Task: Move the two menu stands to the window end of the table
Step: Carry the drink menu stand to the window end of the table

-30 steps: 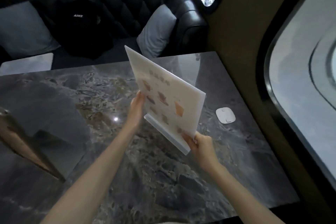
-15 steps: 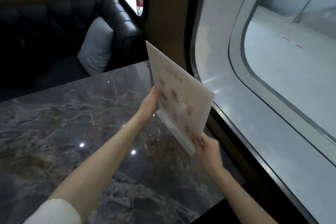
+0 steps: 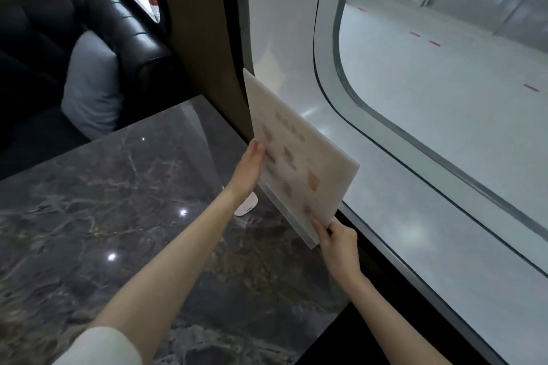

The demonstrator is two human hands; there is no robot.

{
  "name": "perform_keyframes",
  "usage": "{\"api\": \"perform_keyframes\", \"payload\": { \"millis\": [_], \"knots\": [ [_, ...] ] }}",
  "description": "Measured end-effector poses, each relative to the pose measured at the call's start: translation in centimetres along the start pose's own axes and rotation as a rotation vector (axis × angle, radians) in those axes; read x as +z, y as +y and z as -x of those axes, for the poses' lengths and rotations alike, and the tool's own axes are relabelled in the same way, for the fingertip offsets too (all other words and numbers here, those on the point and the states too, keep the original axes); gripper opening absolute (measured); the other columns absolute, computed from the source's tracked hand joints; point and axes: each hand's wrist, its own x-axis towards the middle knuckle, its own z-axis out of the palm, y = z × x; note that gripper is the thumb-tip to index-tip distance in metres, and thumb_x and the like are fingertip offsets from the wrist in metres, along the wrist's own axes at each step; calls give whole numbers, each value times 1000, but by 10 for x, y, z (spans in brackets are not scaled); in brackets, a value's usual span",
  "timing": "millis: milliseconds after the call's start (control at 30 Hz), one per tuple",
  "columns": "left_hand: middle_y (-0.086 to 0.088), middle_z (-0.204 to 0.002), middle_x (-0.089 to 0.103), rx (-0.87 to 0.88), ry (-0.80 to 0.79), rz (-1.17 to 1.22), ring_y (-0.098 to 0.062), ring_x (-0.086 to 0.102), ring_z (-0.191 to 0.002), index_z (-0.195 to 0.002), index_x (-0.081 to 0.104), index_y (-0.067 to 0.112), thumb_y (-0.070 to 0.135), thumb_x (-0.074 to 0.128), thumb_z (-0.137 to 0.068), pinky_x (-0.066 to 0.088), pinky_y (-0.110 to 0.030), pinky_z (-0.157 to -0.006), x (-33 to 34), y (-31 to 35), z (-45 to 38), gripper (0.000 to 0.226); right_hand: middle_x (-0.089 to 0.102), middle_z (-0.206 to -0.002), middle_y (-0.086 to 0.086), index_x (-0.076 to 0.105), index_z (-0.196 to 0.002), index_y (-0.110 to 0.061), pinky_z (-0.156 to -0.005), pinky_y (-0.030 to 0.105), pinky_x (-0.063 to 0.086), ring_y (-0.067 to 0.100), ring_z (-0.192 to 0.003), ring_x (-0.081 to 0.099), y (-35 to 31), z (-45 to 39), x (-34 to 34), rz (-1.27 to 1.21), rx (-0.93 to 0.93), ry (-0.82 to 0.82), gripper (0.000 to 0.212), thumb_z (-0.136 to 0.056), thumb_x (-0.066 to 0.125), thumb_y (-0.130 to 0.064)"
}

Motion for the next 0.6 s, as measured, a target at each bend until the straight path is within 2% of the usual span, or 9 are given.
{"api": "perform_keyframes", "payload": {
  "millis": [67, 167, 233, 367, 433, 533, 600],
  "knots": [
    [15, -135, 44, 11, 17, 15, -6, 39, -128, -131, 41, 28, 46, 26, -98, 30, -29, -108, 1, -1, -2, 41, 50, -56, -19, 64, -82, -9, -50, 7, 37, -17, -59, 55, 1, -1, 1, -30, 20, 0, 12, -89, 56, -13],
    [8, -147, 41, -23, 39, 5, -13, 37, -136, -140, 36, 29, 72, 30, -81, 29, -42, -114, -2, -11, -7, 73, 63, -68, -7, 68, -94, -2, -53, 2, 38, -20, -63, 55, 3, -2, 3, -74, 27, -6, 16, -89, 56, -12],
    [7, -150, 38, -41, 22, 1, -14, 34, -138, -143, 32, 30, 75, 30, -77, 28, -44, -115, -4, -18, -11, 80, 66, -81, -1, 67, -100, -1, -55, -1, 38, -13, -64, 57, 2, -2, 4, -92, 28, -2, 19, -89, 56, -12],
    [4, -156, 25, -30, 45, -98, -15, 23, -144, -149, 18, 22, 51, 25, -96, 18, -41, -119, -1, -13, -6, 61, 63, -81, 1, 65, -102, 1, -55, -1, 38, -5, -63, 50, 3, -4, 5, -67, 42, -8, 21, -90, 55, -14],
    [2, -157, 22, -21, 57, -147, -16, 20, -144, -150, 13, 19, 43, 24, -99, 17, -36, -118, -1, -18, -8, 57, 62, -78, 0, 63, -104, -1, -54, 1, 37, -4, -61, 49, 4, -4, 5, -52, 37, -26, 20, -90, 54, -14],
    [1, -157, 25, -73, 18, -208, -19, 23, -144, -149, 17, 18, 39, 24, -100, 19, -33, -114, -2, -21, -7, 54, 54, -64, -10, 62, -101, -3, -50, 3, 38, 0, -56, 47, 7, -5, 2, -19, 61, -77, 20, -91, 53, -17],
    [-3, -155, 29, -174, -15, -299, -23, 26, -142, -146, 26, 15, 37, 25, -101, 22, -31, -110, -3, -25, -2, 51, 55, -66, -8, 61, -101, -6, -49, 4, 39, 6, -59, 51, 9, -6, 0, 3, 88, -138, 20, -92, 51, -22]
  ]
}}
